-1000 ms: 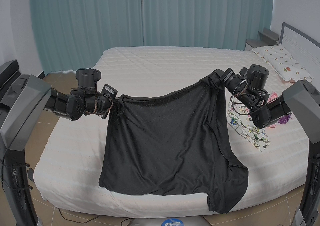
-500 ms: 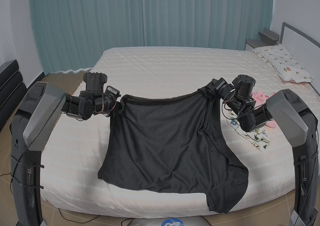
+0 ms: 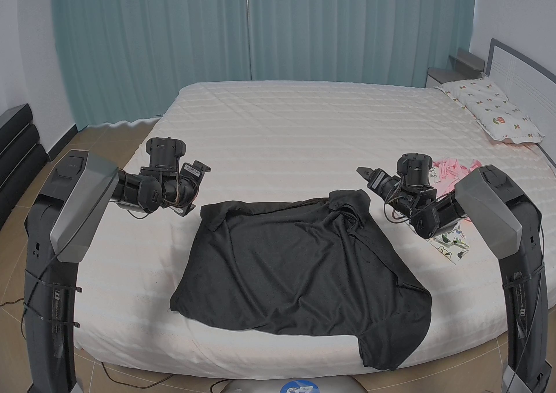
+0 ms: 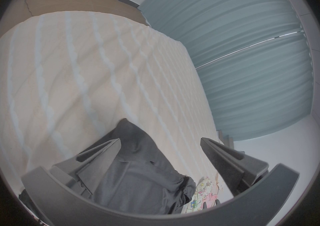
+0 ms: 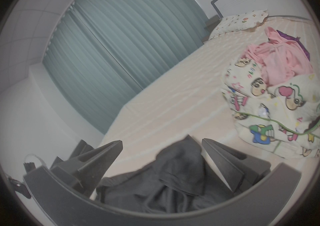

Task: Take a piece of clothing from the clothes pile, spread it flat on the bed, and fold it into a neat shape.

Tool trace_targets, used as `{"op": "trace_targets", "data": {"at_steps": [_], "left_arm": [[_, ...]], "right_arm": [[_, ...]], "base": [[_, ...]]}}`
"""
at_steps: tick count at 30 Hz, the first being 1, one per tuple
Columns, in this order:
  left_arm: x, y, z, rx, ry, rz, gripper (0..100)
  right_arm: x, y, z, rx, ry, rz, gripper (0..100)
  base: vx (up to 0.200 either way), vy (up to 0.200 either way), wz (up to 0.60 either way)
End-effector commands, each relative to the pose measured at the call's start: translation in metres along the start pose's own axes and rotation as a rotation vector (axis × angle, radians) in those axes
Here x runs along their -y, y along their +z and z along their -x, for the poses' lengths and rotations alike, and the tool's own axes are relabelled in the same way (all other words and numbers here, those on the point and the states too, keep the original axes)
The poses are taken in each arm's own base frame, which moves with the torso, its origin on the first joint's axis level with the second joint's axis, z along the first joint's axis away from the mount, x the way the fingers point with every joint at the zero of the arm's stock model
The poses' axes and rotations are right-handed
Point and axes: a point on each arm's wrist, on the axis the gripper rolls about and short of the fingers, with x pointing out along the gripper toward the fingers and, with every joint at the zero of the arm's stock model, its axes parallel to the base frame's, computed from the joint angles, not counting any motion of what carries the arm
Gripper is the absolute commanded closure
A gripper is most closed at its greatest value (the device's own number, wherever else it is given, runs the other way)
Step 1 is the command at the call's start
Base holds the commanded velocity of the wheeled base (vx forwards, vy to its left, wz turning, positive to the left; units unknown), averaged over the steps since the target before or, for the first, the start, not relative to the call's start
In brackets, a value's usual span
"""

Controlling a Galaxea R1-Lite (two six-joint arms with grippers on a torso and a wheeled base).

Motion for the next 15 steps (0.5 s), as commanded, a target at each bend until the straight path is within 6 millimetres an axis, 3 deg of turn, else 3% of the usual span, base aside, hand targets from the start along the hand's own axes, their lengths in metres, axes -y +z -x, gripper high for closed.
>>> {"op": "trace_targets", "data": {"at_steps": [1, 8, 11, 14, 15], "left_arm": [[-0.003, 0.008, 0.029, -0.021, 0.046, -0.002, 0], [-0.020, -0.002, 0.065, -0.105, 0.090, -0.053, 0], [-0.041, -0.016, 0.091, -0.171, 0.144, -0.047, 0], [-0.046, -0.018, 0.095, -0.178, 0.153, -0.046, 0], [-0.060, -0.025, 0.102, -0.188, 0.158, -0.042, 0]], "right_arm": [[0.020, -0.001, 0.025, -0.047, -0.045, 0.032, 0], [0.040, -0.011, 0.064, -0.163, -0.109, 0.111, 0], [0.052, -0.023, 0.083, -0.224, -0.142, 0.148, 0], [0.053, -0.025, 0.087, -0.232, -0.145, 0.160, 0], [0.060, -0.030, 0.099, -0.251, -0.151, 0.195, 0]], "base": [[0.000, 0.000, 0.00], [0.000, 0.000, 0.00], [0.000, 0.000, 0.00], [0.000, 0.000, 0.00], [0.000, 0.000, 0.00]]}}
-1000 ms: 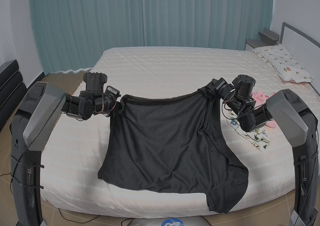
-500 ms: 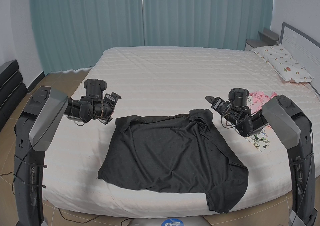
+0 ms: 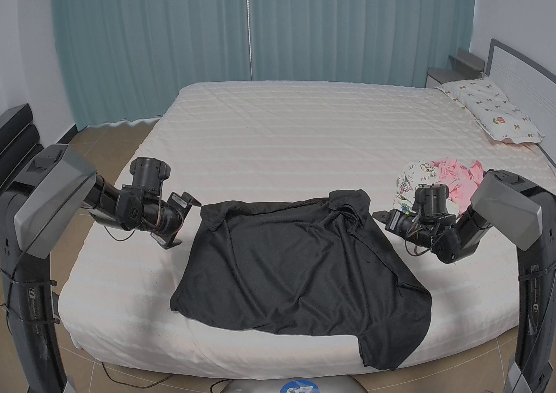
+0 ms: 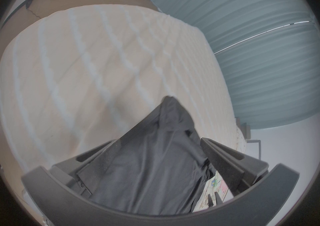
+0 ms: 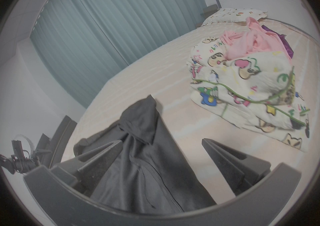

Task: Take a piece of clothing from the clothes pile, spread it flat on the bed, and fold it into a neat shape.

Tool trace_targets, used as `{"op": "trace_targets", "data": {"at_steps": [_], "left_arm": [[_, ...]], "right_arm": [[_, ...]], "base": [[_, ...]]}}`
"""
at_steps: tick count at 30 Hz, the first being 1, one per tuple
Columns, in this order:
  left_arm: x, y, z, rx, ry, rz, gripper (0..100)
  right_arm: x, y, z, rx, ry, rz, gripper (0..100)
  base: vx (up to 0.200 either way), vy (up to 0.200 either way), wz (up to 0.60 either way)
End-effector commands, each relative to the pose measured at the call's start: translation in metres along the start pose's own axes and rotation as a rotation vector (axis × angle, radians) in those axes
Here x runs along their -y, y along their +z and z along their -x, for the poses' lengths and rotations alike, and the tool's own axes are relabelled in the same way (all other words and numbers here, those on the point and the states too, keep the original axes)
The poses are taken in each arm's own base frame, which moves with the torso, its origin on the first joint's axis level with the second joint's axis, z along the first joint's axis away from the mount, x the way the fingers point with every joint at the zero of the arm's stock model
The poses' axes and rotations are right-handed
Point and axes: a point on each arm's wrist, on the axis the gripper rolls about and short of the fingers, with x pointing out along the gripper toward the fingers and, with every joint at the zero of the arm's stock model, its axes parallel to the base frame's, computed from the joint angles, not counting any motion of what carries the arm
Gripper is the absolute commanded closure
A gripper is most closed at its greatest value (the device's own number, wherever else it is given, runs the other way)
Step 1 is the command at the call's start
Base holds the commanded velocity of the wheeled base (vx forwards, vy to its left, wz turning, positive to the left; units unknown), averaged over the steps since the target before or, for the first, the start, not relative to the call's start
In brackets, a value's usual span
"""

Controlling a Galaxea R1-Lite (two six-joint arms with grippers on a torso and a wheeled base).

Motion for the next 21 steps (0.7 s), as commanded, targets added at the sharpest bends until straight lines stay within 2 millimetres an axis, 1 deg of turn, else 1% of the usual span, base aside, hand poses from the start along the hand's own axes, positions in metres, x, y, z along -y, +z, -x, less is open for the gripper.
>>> {"op": "trace_targets", "data": {"at_steps": [1, 2, 6, 8, 9, 10, 18, 21], "left_arm": [[-0.029, -0.021, 0.040, -0.032, -0.031, -0.013, 0], [-0.034, -0.024, 0.039, -0.026, -0.040, -0.010, 0], [-0.047, -0.031, 0.039, -0.010, -0.075, -0.008, 0], [-0.048, -0.032, 0.041, -0.010, -0.083, -0.004, 0], [-0.048, -0.032, 0.041, -0.010, -0.083, -0.004, 0], [-0.050, -0.036, 0.042, -0.018, -0.076, -0.005, 0], [-0.058, -0.040, 0.043, -0.032, -0.050, 0.001, 0], [-0.060, -0.040, 0.041, -0.035, -0.044, 0.001, 0]], "right_arm": [[0.019, -0.018, 0.043, -0.067, -0.014, 0.103, 0], [0.021, -0.023, 0.047, -0.082, -0.003, 0.128, 0], [0.028, -0.038, 0.058, -0.112, 0.004, 0.211, 0], [0.029, -0.041, 0.063, -0.124, 0.004, 0.264, 0], [0.029, -0.041, 0.063, -0.124, 0.004, 0.264, 0], [0.031, -0.046, 0.068, -0.142, 0.004, 0.320, 0], [0.028, -0.051, 0.067, -0.162, 0.002, 0.377, 0], [0.031, -0.055, 0.067, -0.187, -0.009, 0.385, 0]], "base": [[0.000, 0.000, 0.00], [0.000, 0.000, 0.00], [0.000, 0.000, 0.00], [0.000, 0.000, 0.00], [0.000, 0.000, 0.00], [0.000, 0.000, 0.00], [0.000, 0.000, 0.00], [0.000, 0.000, 0.00]]}}
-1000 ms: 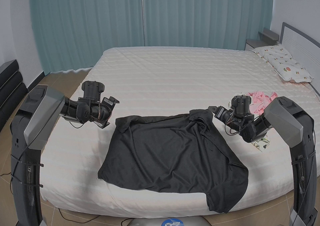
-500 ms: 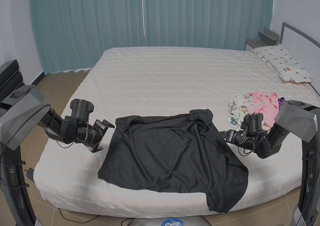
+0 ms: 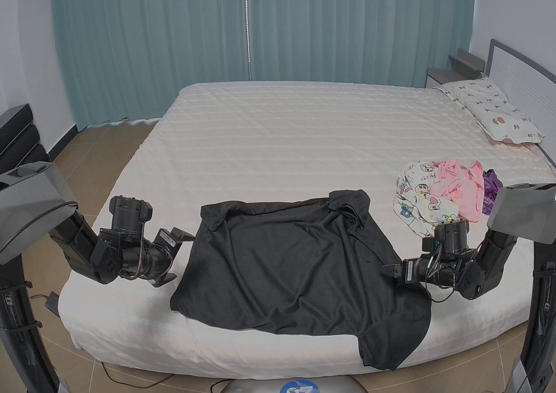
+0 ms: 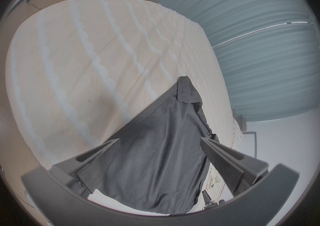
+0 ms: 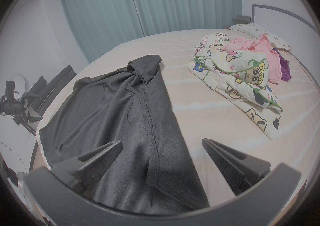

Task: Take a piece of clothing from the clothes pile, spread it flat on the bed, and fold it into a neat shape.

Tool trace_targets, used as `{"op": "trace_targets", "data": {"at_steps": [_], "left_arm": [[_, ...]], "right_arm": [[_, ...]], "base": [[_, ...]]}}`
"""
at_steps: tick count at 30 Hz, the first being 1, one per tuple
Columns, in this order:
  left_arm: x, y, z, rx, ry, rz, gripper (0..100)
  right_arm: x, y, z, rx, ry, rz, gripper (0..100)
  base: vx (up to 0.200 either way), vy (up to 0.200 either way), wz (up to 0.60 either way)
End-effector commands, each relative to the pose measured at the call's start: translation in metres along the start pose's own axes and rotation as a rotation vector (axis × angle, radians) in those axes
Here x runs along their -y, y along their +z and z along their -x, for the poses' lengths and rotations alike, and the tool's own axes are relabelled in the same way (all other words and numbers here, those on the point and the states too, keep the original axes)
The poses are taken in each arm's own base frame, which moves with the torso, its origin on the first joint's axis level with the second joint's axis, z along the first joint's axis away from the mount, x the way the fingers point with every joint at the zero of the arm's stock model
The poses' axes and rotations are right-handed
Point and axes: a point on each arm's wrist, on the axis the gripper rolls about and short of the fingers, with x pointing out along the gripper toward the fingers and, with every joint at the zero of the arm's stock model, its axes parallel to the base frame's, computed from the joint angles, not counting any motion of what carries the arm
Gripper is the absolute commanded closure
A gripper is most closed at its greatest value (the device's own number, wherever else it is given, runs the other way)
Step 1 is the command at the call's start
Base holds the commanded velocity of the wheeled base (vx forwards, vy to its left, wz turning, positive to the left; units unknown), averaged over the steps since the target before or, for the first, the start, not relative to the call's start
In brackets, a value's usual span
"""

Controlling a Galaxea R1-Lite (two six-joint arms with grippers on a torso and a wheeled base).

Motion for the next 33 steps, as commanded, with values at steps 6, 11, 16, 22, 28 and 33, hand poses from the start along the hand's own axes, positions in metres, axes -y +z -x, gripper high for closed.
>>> {"op": "trace_targets", "data": {"at_steps": [6, 11, 16, 22, 28, 33], "left_arm": [[-0.002, -0.001, 0.000, -0.003, 0.006, 0.002, 0], [-0.002, 0.000, 0.000, -0.001, 0.007, 0.004, 0], [-0.003, 0.000, 0.000, -0.002, 0.010, 0.004, 0], [-0.008, -0.003, 0.000, -0.011, 0.027, -0.001, 0], [-0.010, -0.005, 0.001, -0.018, 0.038, -0.005, 0], [-0.016, -0.008, 0.002, -0.029, 0.061, -0.052, 0]], "right_arm": [[0.005, -0.011, -0.001, -0.064, -0.027, 0.031, 100], [0.009, -0.001, 0.008, -0.033, -0.037, 0.025, 100], [0.018, 0.009, 0.022, 0.003, -0.054, 0.005, 100], [0.046, 0.010, 0.028, 0.020, -0.106, -0.062, 100], [0.077, 0.006, 0.033, 0.018, -0.131, -0.126, 100], [0.102, -0.004, 0.029, 0.007, -0.171, -0.237, 100]], "base": [[0.000, 0.000, 0.00], [0.000, 0.000, 0.00], [0.000, 0.000, 0.00], [0.000, 0.000, 0.00], [0.000, 0.000, 0.00], [0.000, 0.000, 0.00]]}}
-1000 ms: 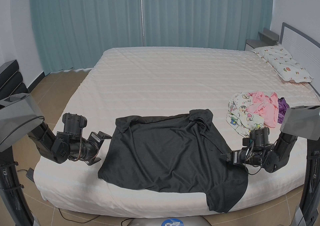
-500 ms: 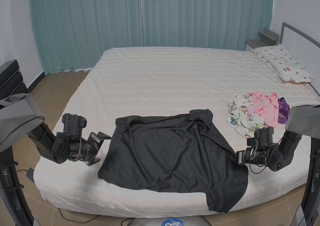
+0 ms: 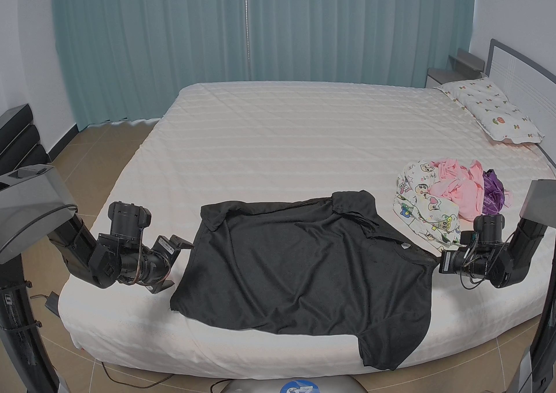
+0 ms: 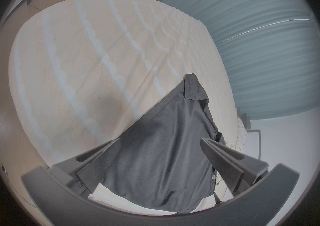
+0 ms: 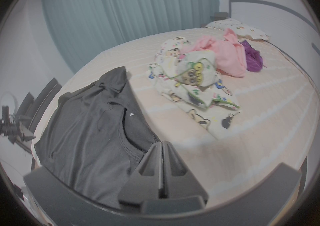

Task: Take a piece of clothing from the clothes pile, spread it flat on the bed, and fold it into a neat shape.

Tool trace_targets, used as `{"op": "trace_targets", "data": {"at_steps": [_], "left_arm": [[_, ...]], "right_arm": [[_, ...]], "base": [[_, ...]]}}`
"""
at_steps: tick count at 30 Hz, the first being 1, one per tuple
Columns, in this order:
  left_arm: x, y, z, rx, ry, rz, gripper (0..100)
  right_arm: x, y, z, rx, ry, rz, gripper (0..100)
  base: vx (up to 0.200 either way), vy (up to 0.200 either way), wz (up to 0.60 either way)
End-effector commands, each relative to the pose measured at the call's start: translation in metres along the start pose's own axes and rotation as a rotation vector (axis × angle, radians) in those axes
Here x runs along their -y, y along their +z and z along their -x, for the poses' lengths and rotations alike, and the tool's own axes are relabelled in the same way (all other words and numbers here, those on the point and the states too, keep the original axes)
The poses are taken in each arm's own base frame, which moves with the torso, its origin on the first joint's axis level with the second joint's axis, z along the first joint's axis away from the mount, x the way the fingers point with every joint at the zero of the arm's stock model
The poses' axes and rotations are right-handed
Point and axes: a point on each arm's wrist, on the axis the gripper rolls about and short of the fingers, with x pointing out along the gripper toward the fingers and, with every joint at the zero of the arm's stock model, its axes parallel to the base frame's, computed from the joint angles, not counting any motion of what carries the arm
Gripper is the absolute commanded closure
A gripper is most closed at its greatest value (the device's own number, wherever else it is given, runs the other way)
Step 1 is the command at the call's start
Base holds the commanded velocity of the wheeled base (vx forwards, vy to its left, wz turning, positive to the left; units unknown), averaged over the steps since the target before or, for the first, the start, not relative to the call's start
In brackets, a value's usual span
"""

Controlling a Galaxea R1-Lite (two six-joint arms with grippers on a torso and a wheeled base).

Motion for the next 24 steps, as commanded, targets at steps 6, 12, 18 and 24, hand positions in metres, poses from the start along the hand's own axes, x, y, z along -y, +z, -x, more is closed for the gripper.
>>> {"op": "trace_targets", "data": {"at_steps": [6, 12, 18, 24], "left_arm": [[-0.009, -0.005, 0.001, -0.016, 0.032, -0.044, 0], [-0.016, -0.009, 0.003, -0.036, 0.066, -0.092, 0], [-0.021, -0.014, 0.004, -0.049, 0.092, -0.132, 0], [-0.022, -0.022, 0.002, -0.052, 0.133, -0.160, 0]], "right_arm": [[0.023, -0.016, -0.012, -0.002, -0.005, -0.083, 0], [0.014, -0.008, -0.009, 0.079, 0.029, -0.165, 0], [0.000, -0.003, 0.017, 0.116, 0.070, -0.279, 0], [-0.017, -0.020, 0.024, 0.095, 0.125, -0.381, 0]], "base": [[0.000, 0.000, 0.00], [0.000, 0.000, 0.00], [0.000, 0.000, 0.00], [0.000, 0.000, 0.00]]}}
